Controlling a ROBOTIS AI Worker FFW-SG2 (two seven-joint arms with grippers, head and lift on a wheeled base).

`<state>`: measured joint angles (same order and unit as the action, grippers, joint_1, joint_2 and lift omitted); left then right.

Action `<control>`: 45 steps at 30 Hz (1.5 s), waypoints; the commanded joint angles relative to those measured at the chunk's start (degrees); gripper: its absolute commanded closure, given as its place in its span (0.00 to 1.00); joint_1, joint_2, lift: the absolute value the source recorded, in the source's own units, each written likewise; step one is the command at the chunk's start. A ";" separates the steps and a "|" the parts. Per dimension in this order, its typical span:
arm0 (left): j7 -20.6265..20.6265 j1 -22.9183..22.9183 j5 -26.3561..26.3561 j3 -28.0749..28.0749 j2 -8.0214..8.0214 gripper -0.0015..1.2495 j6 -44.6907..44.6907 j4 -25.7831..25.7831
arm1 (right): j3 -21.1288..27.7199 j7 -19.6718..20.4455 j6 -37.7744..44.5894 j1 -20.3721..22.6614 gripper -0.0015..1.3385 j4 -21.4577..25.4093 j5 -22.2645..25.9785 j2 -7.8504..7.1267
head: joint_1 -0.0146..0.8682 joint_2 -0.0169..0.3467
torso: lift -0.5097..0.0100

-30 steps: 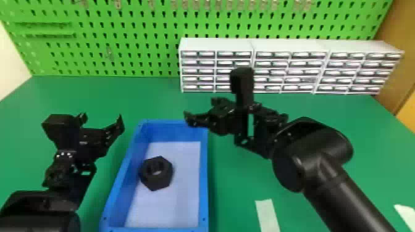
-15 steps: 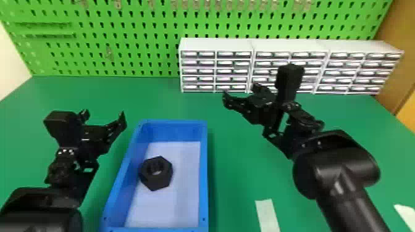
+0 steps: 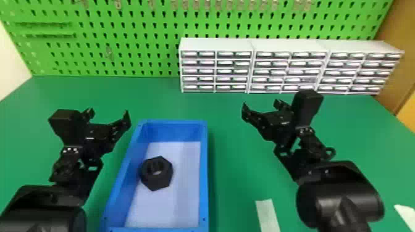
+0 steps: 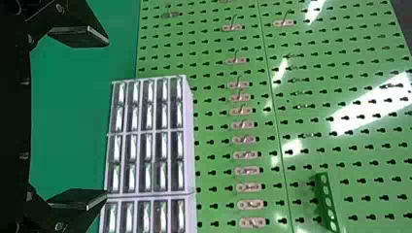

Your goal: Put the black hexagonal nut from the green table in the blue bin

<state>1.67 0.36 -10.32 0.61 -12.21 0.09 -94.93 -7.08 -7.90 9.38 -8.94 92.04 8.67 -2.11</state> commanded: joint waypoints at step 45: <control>0.00 -0.18 -0.58 -2.64 0.35 0.20 0.00 0.27 | 2.24 11.15 -16.94 7.89 0.14 -6.44 -2.26 1.76 | 0.79 0.19 | 0.79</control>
<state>1.67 0.21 -10.92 -2.08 -11.86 0.09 -94.64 -5.23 3.25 -7.55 -1.14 85.60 6.50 -0.43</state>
